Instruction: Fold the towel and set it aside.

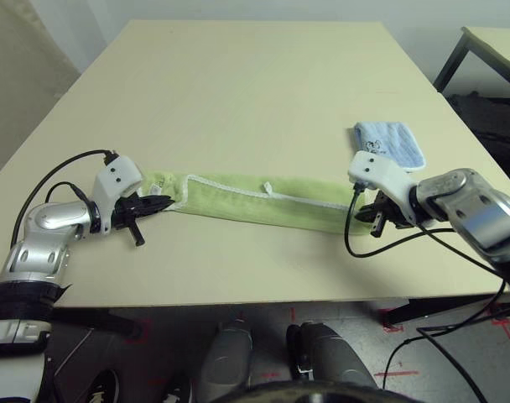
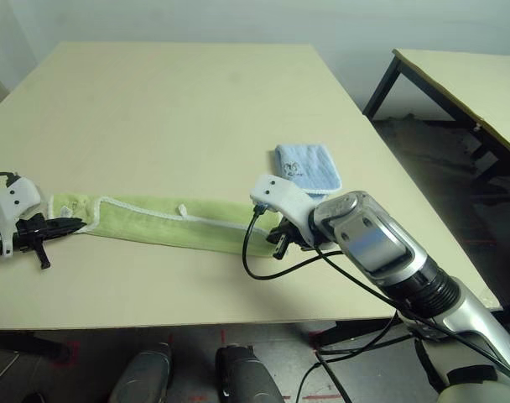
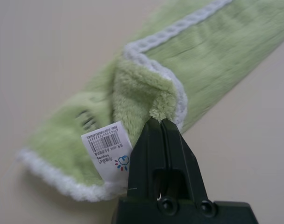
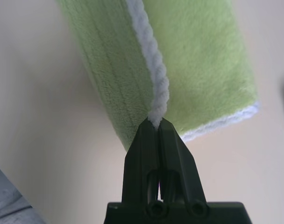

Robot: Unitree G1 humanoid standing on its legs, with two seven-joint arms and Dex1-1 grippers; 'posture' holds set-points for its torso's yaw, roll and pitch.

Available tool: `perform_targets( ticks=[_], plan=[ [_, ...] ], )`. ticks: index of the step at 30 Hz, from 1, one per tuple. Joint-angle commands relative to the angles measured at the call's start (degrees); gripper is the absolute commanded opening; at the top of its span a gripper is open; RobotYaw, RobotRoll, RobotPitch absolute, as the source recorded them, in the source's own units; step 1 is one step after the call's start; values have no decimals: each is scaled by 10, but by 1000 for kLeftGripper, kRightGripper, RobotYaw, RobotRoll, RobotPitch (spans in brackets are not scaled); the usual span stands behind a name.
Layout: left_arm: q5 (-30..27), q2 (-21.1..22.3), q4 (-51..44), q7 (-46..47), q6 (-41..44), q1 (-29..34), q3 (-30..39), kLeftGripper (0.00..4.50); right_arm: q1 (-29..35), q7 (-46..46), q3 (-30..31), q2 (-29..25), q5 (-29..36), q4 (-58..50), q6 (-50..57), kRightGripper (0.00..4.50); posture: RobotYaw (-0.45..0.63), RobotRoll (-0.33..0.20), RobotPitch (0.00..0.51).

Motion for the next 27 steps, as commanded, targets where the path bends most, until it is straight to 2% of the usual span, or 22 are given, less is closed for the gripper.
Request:
perform_targets(
  ticks=[1, 5, 11, 16, 20, 27],
  plan=[
    [13, 16, 25, -9, -17, -6, -2, 942, -6, 4, -14, 8, 26, -10, 5, 0, 118, 0, 101],
    [15, 35, 9, -12, -16, 8, 2, 2373, 3, 0, -14, 10, 43, -26, 7, 0, 122, 0, 101],
    [19, 98, -78, -30, 35, 49, 6, 4424, 6, -16, -19, 27, 57, -28, 6, 0, 123, 0, 99],
    [-3, 142, -203, -51, 135, 58, 8, 4468, 9, -26, -16, 30, 65, -31, 5, 0, 125, 0, 99],
    [-13, 163, -326, -54, 241, 18, -17, 4468, 9, -29, -15, 31, 69, -31, 4, 0, 126, 0, 99],
    [35, 163, -426, -26, 340, -10, -92, 4468, 6, -29, -15, 31, 73, -35, 5, 0, 124, 0, 99]
  ],
)
